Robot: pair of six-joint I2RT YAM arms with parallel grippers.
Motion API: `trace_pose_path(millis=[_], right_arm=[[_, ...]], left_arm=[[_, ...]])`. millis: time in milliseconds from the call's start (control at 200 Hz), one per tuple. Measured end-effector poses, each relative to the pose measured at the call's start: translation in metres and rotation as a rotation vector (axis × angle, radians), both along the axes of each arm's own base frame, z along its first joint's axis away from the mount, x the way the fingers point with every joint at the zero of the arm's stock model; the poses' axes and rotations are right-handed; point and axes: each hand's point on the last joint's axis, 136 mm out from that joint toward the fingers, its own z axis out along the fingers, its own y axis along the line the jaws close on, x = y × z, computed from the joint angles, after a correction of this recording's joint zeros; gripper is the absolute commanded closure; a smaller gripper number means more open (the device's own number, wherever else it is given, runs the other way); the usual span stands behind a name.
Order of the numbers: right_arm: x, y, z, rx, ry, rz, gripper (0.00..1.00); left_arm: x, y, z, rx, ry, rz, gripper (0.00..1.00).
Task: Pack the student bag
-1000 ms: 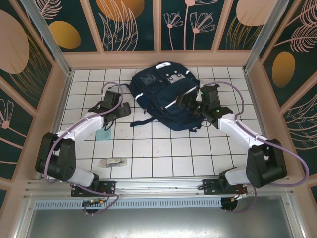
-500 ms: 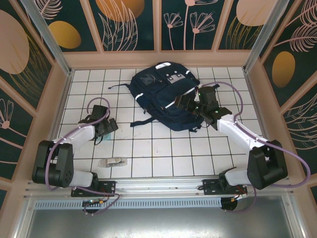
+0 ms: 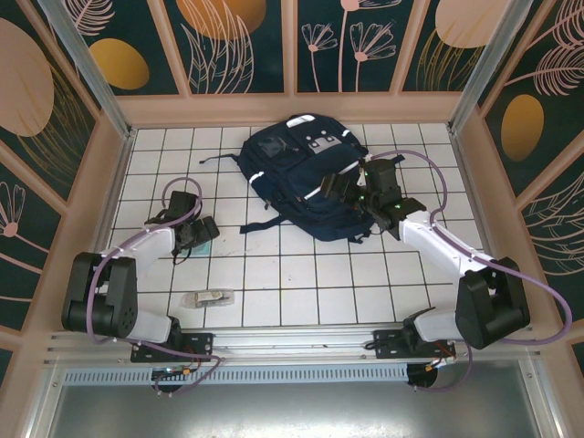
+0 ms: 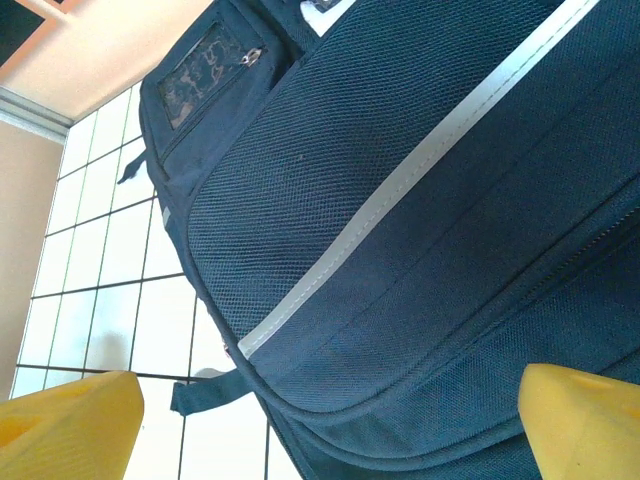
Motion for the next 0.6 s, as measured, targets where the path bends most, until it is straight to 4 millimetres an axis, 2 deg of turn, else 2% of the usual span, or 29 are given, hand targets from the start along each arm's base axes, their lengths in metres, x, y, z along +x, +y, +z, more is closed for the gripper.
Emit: trace_pose_path(millis=[125, 230, 275, 320, 435, 600], right_arm=[[0.001, 0.001, 0.002, 0.006, -0.006, -0.002, 0.03], [0.003, 0.002, 0.004, 0.015, -0.016, -0.003, 0.04], [0.004, 0.004, 0.004, 0.017, -0.018, -0.001, 0.03], [0.003, 0.005, 0.002, 0.016, -0.015, 0.002, 0.03], [0.002, 0.009, 0.000, 0.015, -0.011, 0.011, 0.04], [0.002, 0.009, -0.001, 0.025, -0.005, 0.001, 0.04]], left_arm=[[-0.003, -0.031, 0.015, -0.181, -0.047, 0.000, 0.11], [-0.001, -0.041, 0.028, -0.206, -0.073, -0.017, 0.09], [0.002, -0.039, 0.032, -0.189, -0.075, -0.017, 0.08], [0.005, -0.036, 0.036, -0.161, -0.080, -0.020, 0.01], [0.013, -0.025, 0.039, -0.076, -0.082, -0.022, 0.01], [0.012, -0.009, 0.014, 0.056, 0.014, -0.049, 0.04]])
